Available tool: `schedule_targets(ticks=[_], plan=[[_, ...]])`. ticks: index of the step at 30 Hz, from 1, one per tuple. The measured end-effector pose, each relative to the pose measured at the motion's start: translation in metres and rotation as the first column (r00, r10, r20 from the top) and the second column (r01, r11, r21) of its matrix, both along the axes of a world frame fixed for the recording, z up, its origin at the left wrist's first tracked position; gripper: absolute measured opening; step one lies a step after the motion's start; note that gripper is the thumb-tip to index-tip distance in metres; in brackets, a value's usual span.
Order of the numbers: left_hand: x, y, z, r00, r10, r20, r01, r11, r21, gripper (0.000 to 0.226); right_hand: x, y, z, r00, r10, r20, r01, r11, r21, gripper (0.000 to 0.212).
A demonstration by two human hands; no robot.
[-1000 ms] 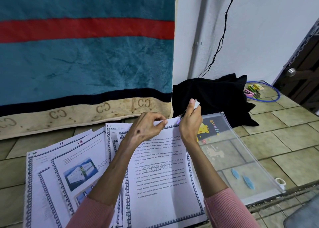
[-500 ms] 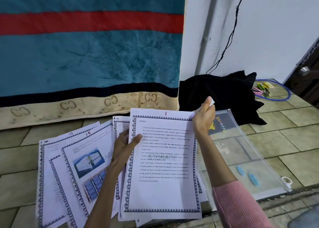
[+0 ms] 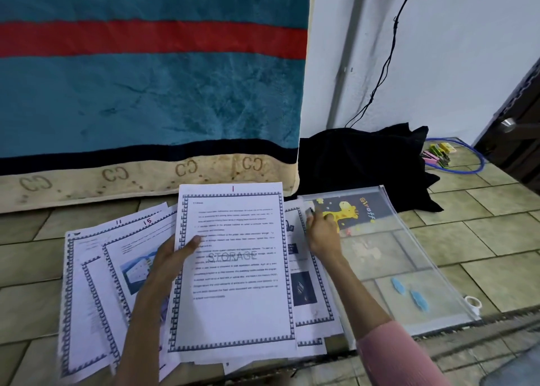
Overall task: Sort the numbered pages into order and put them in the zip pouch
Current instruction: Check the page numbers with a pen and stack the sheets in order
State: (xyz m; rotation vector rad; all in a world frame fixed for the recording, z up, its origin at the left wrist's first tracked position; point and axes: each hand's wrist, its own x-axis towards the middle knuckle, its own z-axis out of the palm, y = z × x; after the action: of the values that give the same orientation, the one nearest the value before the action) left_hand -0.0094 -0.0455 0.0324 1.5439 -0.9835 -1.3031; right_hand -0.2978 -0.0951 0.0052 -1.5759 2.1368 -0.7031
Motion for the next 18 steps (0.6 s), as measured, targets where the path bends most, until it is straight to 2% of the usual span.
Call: schedule_targets(ticks=[3,5,7,10,11,12,13,14,15,16,17,18], plan=[[0.001,0.002,0.003,1.0,-0.009,0.003,0.009,1.0,-0.006,0.043,0.014,0.008,-0.009,0.96,0.084,-0.268,-0.052,0.991,0.126,0.046],[0.0,0.004,0.006,1.0,-0.018,0.012,0.018,1.0,-0.012,0.042,0.02,0.011,-0.011,0.922,0.096,-0.375,-0.028,0.983,0.184,0.048],[-0.002,0.006,0.011,1.0,-0.013,0.013,0.013,1.0,-0.014,0.042,0.023,0.011,-0.009,0.907,0.099,-0.408,-0.015,0.979,0.206,0.049],[-0.007,0.006,0.022,1.0,-0.02,0.008,0.02,1.0,-0.013,0.039,0.024,0.015,0.005,0.947,0.047,-0.319,0.006,0.986,0.165,0.053],[-0.011,0.006,0.027,1.0,-0.026,-0.001,0.026,1.0,-0.017,0.037,0.02,0.016,0.013,0.967,-0.021,-0.254,0.049,0.993,0.104,0.053],[-0.017,0.005,0.031,0.999,-0.033,-0.019,0.033,0.999,-0.027,0.035,0.013,0.019,0.023,0.989,-0.096,-0.117,0.1,0.995,0.026,0.053],[-0.026,0.004,0.036,0.998,-0.046,-0.036,0.044,0.998,-0.045,0.033,0.003,0.022,0.037,0.98,-0.155,0.125,0.158,0.987,-0.01,0.055],[-0.037,0.001,0.041,0.997,-0.053,-0.047,0.05,0.997,-0.062,0.032,-0.007,0.028,0.055,0.888,-0.165,0.428,0.173,0.985,0.02,0.057],[-0.049,-0.001,0.045,0.996,-0.07,-0.057,0.065,0.995,-0.077,0.032,-0.019,0.035,0.071,0.721,-0.152,0.676,0.112,0.988,0.103,0.056],[-0.066,-0.007,0.045,0.995,-0.078,-0.064,0.073,0.994,-0.075,0.032,-0.033,0.043,0.086,0.586,-0.129,0.8,0.011,0.988,0.152,0.049],[-0.084,-0.013,0.045,0.993,-0.091,-0.079,0.086,0.994,-0.073,0.032,-0.052,0.048,0.093,0.559,-0.084,0.825,-0.068,0.987,0.147,0.041],[-0.105,-0.018,0.042,0.991,-0.098,-0.091,0.092,0.993,-0.069,0.033,-0.068,0.05,0.095,0.61,-0.033,0.792,-0.099,0.988,0.117,0.037]])
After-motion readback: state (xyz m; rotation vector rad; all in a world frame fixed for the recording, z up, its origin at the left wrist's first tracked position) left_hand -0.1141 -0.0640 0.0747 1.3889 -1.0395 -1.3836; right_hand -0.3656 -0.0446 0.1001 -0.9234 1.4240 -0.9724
